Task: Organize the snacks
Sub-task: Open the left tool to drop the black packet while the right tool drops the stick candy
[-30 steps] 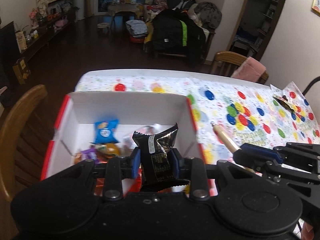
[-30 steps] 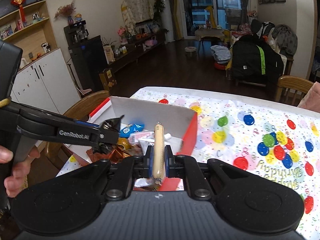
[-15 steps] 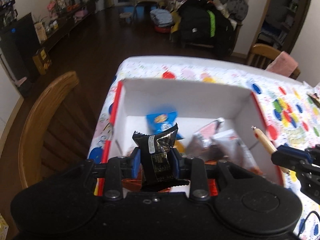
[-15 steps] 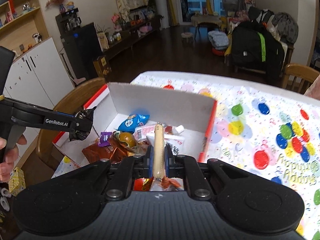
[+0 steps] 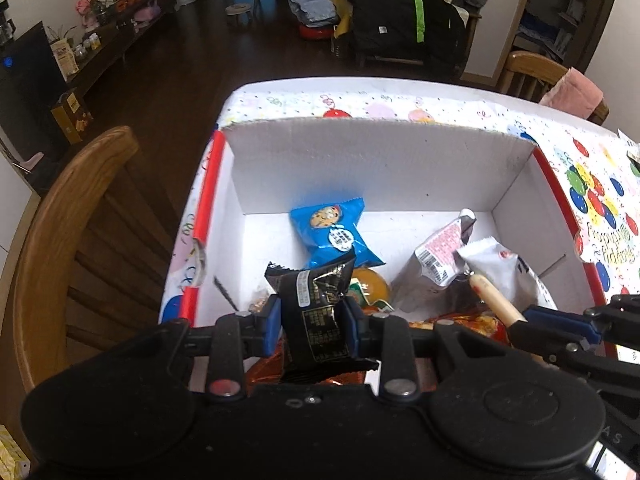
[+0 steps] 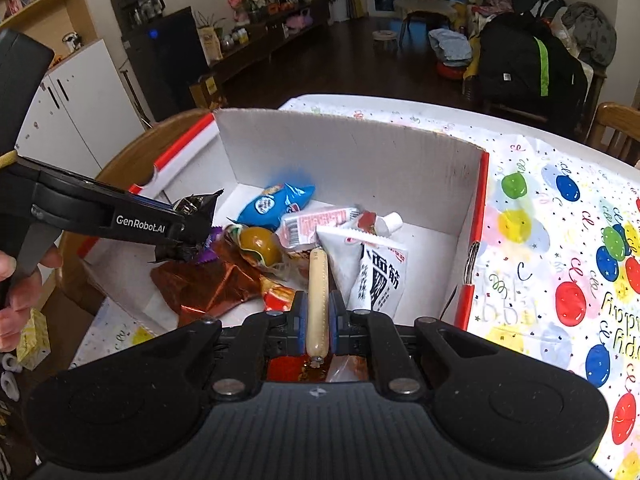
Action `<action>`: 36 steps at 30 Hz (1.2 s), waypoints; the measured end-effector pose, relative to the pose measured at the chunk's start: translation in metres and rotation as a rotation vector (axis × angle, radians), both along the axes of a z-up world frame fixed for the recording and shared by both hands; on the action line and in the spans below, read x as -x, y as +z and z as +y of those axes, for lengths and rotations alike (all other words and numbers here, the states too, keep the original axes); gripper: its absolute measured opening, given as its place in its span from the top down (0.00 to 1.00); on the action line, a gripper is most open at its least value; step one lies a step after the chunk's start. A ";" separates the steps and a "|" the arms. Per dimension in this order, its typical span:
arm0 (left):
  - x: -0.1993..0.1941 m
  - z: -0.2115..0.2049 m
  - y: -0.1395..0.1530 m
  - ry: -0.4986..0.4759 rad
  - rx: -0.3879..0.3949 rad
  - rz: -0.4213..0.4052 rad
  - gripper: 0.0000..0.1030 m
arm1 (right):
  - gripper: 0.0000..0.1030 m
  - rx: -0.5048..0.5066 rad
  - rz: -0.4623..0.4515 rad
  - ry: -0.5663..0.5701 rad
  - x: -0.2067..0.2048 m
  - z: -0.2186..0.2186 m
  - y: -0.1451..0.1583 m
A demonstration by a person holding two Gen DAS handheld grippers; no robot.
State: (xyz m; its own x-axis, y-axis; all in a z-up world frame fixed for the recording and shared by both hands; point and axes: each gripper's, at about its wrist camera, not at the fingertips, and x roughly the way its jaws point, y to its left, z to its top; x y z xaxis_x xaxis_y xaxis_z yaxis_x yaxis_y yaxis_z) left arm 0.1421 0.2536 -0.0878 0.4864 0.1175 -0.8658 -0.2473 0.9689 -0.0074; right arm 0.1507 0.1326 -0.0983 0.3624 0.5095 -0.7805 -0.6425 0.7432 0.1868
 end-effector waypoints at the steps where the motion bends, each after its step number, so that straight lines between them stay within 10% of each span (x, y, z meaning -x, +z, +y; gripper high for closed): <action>1: -0.001 -0.001 -0.001 -0.003 0.001 0.003 0.72 | 0.90 0.004 0.003 0.000 0.000 0.001 -0.001; 21: 0.012 -0.009 -0.004 0.023 0.016 -0.021 0.66 | 0.89 0.022 0.008 -0.016 0.005 -0.002 0.007; 36: 0.040 -0.026 0.028 -0.001 0.006 -0.143 0.32 | 0.75 -0.036 -0.038 -0.028 0.016 -0.022 0.035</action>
State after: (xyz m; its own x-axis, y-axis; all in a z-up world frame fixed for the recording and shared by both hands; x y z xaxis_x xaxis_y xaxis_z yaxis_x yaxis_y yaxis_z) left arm 0.1020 0.2272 -0.0602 0.6049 0.1124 -0.7884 -0.2425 0.9690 -0.0479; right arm 0.1346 0.1104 -0.0635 0.4060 0.5266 -0.7469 -0.6288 0.7540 0.1898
